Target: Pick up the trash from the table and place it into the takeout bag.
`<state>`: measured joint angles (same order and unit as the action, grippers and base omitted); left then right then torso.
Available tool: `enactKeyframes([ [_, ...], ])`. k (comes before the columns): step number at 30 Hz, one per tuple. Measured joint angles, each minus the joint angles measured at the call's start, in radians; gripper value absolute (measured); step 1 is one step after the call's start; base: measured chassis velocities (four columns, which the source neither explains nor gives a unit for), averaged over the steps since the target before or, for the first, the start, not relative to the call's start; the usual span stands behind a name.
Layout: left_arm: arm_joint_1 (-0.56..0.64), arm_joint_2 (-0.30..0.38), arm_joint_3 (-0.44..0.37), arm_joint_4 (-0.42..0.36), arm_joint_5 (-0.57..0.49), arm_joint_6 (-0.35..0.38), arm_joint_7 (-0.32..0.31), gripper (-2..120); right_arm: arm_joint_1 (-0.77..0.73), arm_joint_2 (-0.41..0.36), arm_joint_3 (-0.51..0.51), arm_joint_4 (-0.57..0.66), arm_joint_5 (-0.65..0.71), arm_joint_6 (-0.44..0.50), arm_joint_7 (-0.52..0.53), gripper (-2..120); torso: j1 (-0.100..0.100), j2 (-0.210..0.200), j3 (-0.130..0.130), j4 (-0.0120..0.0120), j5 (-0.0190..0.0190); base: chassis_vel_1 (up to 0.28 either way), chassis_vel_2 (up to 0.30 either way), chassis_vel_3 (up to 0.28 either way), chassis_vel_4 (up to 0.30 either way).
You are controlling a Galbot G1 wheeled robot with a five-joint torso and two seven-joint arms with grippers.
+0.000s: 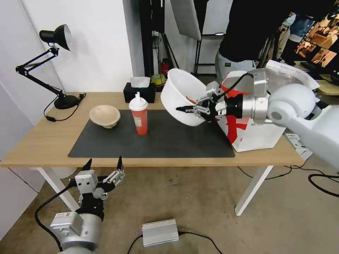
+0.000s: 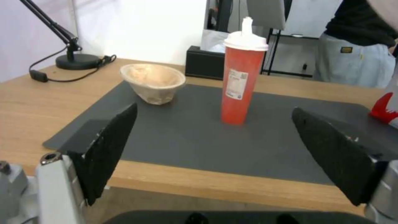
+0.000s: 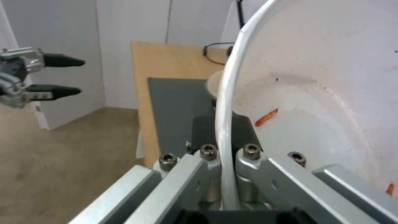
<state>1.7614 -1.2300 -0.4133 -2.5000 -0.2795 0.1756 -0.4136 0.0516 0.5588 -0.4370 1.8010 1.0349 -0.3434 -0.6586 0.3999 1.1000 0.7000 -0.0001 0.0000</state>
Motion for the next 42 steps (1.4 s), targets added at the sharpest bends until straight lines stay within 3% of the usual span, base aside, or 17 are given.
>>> enactKeyframes([
  [11, -0.006, 0.001, 0.002, 0.000, 0.000, 0.000, 0.000, 100, 0.131, 0.051, -0.022, -0.156, -0.001, 0.019, -0.014, 0, 0.000, 0.000, 0.000, 0.0000, -0.0001, 0.000, 0.000, 0.000, 0.000],
  [18, -0.021, 0.006, 0.002, 0.000, -0.008, -0.001, 0.000, 100, 0.144, 0.090, 0.024, -0.266, 0.008, 0.030, -0.010, 0, 0.000, 0.000, 0.000, 0.0001, 0.0000, 0.000, 0.000, 0.000, 0.000],
  [28, -0.020, 0.001, 0.004, 0.000, -0.011, -0.001, -0.001, 100, 0.133, 0.092, 0.083, -0.342, 0.008, 0.040, 0.026, 0, 0.000, 0.000, 0.000, 0.0000, 0.0000, 0.000, 0.000, 0.000, 0.000],
  [42, -0.024, 0.002, 0.012, 0.000, -0.007, -0.001, 0.003, 100, 0.000, 0.085, 0.213, -0.454, 0.015, 0.050, 0.060, 0, 0.000, 0.000, 0.000, -0.0001, 0.0001, 0.000, 0.000, 0.000, 0.000],
])
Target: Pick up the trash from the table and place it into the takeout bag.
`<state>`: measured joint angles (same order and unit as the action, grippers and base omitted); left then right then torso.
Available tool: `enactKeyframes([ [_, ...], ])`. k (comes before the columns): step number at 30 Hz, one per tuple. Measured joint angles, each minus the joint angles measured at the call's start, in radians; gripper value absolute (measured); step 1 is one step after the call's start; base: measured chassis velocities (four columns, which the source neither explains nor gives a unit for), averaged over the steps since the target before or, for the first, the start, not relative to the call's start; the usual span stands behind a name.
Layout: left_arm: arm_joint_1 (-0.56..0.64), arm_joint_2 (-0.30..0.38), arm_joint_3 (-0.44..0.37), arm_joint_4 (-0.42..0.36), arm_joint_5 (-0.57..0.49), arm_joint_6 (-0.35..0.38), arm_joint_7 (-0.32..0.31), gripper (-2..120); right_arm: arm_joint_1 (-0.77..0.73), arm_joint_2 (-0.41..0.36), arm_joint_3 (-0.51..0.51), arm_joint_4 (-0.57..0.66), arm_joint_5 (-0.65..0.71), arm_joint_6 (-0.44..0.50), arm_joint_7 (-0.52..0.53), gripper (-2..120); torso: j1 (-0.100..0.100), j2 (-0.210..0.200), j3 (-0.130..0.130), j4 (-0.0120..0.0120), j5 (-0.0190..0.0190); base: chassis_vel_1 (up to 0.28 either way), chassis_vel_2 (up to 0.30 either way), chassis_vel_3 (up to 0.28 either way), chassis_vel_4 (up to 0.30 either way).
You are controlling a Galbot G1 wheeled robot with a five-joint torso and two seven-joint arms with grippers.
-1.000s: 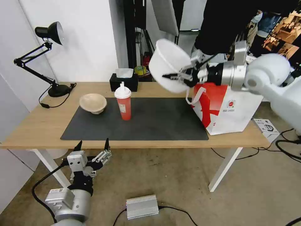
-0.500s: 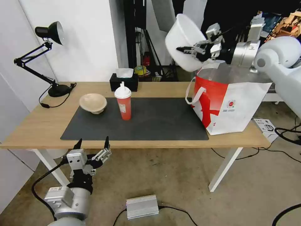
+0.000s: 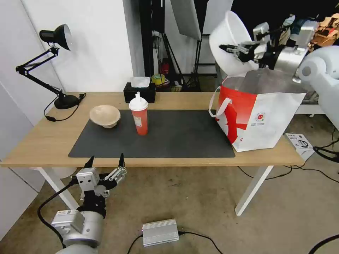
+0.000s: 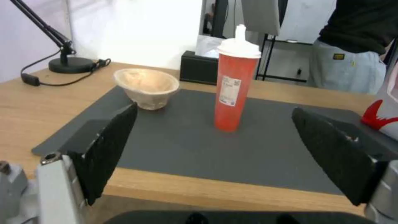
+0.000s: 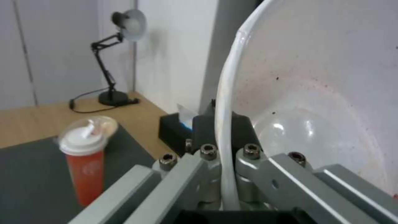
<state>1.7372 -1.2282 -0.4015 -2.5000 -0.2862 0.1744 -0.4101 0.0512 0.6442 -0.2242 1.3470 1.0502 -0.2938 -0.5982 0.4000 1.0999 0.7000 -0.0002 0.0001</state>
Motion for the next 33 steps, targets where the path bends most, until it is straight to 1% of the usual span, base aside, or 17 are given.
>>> enactKeyframes([
  [3, 0.001, 0.001, -0.001, 0.000, 0.001, -0.002, 0.003, 100, -0.043, -0.010, 0.025, -0.019, -0.006, 0.004, -0.004, 0, 0.000, 0.000, 0.000, 0.0002, 0.0001, 0.000, 0.000, 0.000, 0.000],
  [12, -0.001, 0.003, 0.004, 0.000, 0.002, -0.008, 0.004, 100, -0.106, -0.035, 0.068, -0.039, -0.021, 0.012, -0.018, 0, 0.000, 0.000, 0.000, 0.0003, -0.0001, 0.000, 0.000, 0.000, 0.000],
  [16, -0.001, 0.004, 0.008, 0.000, 0.003, -0.009, 0.004, 100, -0.131, -0.042, 0.084, -0.051, -0.028, 0.015, -0.022, 0, 0.000, 0.000, 0.000, -0.0001, 0.0000, 0.000, 0.000, 0.000, 0.000],
  [22, 0.003, 0.003, 0.007, 0.000, 0.004, -0.009, 0.003, 100, -0.147, -0.040, 0.088, -0.075, -0.029, 0.018, -0.026, 0, 0.000, 0.000, 0.000, 0.0002, -0.0001, 0.000, 0.000, 0.000, 0.000],
  [33, 0.014, 0.001, 0.000, 0.000, 0.008, -0.011, 0.002, 100, -0.190, -0.005, 0.105, -0.113, -0.027, 0.028, -0.022, 0, 0.000, 0.000, 0.000, 0.0001, -0.0001, 0.000, 0.000, 0.000, 0.000],
])
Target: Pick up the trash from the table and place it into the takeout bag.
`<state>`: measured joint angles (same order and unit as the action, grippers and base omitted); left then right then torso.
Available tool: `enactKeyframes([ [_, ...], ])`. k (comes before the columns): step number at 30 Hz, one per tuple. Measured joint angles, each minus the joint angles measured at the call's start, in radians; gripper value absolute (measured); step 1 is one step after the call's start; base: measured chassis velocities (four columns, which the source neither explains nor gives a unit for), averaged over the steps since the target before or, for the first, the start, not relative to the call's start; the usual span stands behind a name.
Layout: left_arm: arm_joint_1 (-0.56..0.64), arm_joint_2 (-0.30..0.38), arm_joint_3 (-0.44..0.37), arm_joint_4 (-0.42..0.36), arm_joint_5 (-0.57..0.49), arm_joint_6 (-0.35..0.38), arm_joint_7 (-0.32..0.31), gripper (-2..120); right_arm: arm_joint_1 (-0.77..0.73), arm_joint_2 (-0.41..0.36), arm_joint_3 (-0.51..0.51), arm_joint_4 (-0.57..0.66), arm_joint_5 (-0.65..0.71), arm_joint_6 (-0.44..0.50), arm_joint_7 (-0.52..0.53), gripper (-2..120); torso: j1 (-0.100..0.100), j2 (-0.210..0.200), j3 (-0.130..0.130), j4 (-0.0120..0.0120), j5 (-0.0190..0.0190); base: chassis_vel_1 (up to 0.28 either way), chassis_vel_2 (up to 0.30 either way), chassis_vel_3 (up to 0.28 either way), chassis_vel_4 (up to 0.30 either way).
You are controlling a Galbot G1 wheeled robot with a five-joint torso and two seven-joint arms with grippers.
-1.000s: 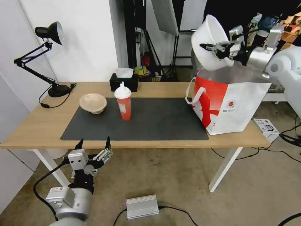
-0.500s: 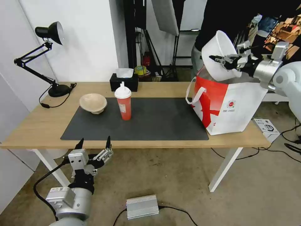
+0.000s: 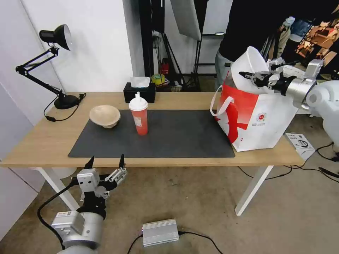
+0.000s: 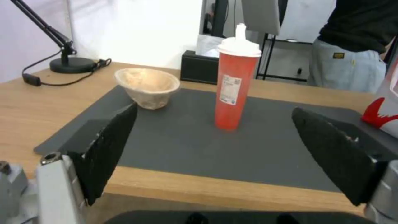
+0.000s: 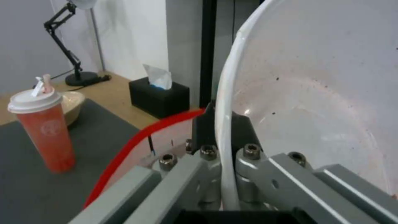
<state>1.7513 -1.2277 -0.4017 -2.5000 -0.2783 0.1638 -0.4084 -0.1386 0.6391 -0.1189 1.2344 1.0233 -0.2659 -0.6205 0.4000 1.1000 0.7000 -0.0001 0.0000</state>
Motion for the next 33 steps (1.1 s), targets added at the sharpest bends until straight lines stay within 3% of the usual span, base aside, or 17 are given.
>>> enactKeyframes([
  [14, 0.006, -0.006, 0.007, 0.000, 0.014, -0.003, -0.001, 100, -0.016, 0.028, 0.005, -0.008, -0.003, 0.017, 0.018, 0, 0.000, 0.000, 0.000, 0.0002, 0.0000, 0.000, 0.000, 0.000, 0.000],
  [17, 0.007, -0.006, 0.007, 0.000, 0.016, -0.004, -0.001, 100, -0.016, 0.027, 0.005, -0.005, -0.010, 0.021, 0.023, 6, 0.000, 0.000, 0.000, 0.0001, 0.0000, 0.000, 0.000, 0.000, 0.000],
  [20, 0.009, -0.007, 0.009, 0.000, 0.024, -0.006, -0.001, 100, -0.020, 0.022, 0.006, -0.001, -0.019, 0.023, 0.035, 21, 0.000, 0.000, 0.000, 0.0000, -0.0001, 0.000, 0.000, 0.000, 0.000],
  [31, 0.011, 0.000, 0.009, 0.000, 0.035, -0.020, -0.001, 100, -0.025, 0.003, 0.008, 0.006, -0.064, 0.021, 0.084, 55, 0.000, 0.000, 0.000, 0.0000, 0.0000, 0.000, 0.000, 0.000, 0.000],
  [33, 0.011, 0.001, 0.009, 0.000, 0.034, -0.020, -0.001, 100, -0.020, -0.003, 0.005, 0.006, -0.086, 0.015, 0.111, 68, 0.000, 0.000, 0.000, 0.0000, 0.0000, 0.000, 0.000, 0.000, 0.000],
])
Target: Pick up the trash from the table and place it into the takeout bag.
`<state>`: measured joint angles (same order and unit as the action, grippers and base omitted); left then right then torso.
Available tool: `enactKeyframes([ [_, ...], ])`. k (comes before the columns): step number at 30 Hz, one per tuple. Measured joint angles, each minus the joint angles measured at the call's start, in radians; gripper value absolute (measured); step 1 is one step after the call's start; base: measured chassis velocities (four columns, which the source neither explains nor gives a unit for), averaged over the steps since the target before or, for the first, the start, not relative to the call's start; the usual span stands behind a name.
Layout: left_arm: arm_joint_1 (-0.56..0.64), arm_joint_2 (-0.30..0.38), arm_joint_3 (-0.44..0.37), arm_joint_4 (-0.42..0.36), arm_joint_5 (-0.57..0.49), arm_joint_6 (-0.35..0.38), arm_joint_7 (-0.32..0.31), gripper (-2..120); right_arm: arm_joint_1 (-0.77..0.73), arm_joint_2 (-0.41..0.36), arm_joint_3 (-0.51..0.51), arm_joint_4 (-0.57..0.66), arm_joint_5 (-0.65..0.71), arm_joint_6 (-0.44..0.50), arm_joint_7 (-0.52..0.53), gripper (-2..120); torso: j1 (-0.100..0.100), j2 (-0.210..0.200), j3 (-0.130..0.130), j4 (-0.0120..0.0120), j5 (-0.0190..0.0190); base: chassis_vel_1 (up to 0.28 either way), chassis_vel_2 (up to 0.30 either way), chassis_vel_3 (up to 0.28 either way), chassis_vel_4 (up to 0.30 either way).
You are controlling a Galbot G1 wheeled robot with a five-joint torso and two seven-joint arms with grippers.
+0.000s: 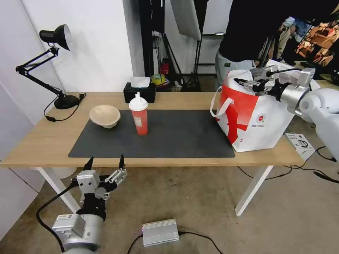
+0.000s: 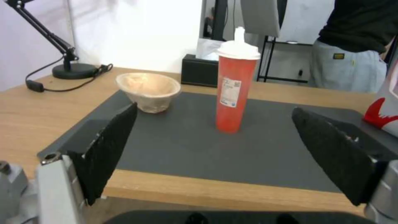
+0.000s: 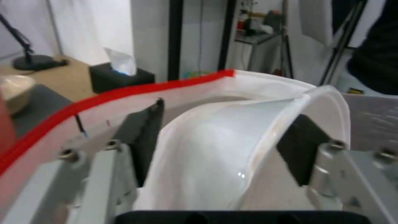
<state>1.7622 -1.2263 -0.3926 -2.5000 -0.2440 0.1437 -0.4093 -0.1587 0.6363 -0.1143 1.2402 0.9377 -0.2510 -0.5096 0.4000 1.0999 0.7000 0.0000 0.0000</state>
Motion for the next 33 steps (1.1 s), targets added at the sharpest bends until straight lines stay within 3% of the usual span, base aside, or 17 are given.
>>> enactKeyframes([
  [10, -0.018, 0.010, 0.006, 0.000, -0.012, 0.000, 0.000, 100, 0.006, -0.042, -0.014, 0.027, -0.025, -0.014, 0.011, 99, 0.000, 0.000, 0.000, -0.0001, 0.0000, 0.000, 0.000, 0.000, 0.000],
  [26, -0.004, 0.004, 0.008, 0.000, -0.004, 0.000, 0.000, 100, 0.072, -0.072, -0.065, 0.017, -0.132, -0.031, -0.028, 100, 0.000, 0.000, 0.000, 0.0000, 0.0000, 0.000, 0.000, 0.000, 0.000],
  [33, -0.008, 0.003, 0.008, 0.000, -0.003, 0.000, 0.000, 100, 0.144, -0.077, -0.125, 0.023, -0.140, -0.102, -0.042, 100, 0.000, 0.000, 0.000, 0.0001, 0.0000, 0.000, 0.000, 0.000, 0.000],
])
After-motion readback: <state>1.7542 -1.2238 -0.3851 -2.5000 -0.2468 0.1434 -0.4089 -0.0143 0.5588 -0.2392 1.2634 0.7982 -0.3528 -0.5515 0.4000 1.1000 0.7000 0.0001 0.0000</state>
